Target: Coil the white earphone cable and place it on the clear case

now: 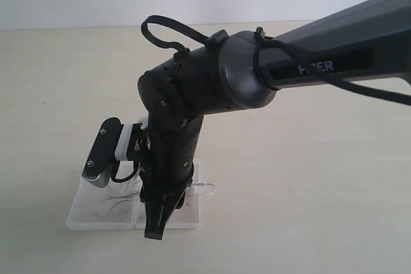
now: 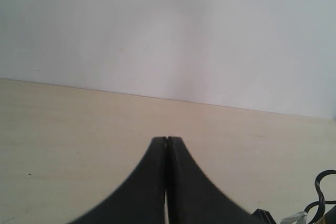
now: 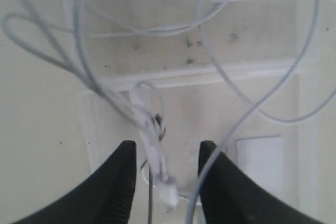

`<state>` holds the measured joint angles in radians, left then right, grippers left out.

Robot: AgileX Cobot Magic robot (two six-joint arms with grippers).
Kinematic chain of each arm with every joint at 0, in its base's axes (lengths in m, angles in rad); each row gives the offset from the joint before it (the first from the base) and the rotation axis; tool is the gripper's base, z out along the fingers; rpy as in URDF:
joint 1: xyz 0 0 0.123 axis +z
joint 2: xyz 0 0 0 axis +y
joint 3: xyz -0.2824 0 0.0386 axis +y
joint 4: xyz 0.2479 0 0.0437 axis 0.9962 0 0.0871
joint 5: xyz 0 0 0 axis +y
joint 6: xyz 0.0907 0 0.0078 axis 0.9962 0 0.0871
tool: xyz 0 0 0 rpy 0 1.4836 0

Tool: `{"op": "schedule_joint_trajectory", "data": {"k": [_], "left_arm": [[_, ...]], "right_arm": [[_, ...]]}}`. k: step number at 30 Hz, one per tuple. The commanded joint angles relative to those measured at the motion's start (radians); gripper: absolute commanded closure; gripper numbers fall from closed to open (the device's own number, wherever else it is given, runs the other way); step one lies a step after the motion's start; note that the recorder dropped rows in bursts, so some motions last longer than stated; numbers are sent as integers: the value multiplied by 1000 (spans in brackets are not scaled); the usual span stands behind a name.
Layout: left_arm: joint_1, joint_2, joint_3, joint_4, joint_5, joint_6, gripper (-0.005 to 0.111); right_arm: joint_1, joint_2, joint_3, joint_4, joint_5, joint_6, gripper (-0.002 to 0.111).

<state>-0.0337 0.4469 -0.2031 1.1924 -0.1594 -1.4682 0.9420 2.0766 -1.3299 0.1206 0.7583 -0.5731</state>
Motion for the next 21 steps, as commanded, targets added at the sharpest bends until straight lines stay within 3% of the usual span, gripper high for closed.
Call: {"op": "schedule_joint_trajectory", "data": {"k": [1,7,21], "left_arm": [[-7,-4,5,3,0,-2,107],[-7,-4,5,3,0,-2,107],[-7,-4,5,3,0,-2,107]], "right_arm": [[1,-24,-3,4,7,-1,61],[1,-74,-3,1,9,-1,52],[1,-155,-3,55,54,-8,53]]}}
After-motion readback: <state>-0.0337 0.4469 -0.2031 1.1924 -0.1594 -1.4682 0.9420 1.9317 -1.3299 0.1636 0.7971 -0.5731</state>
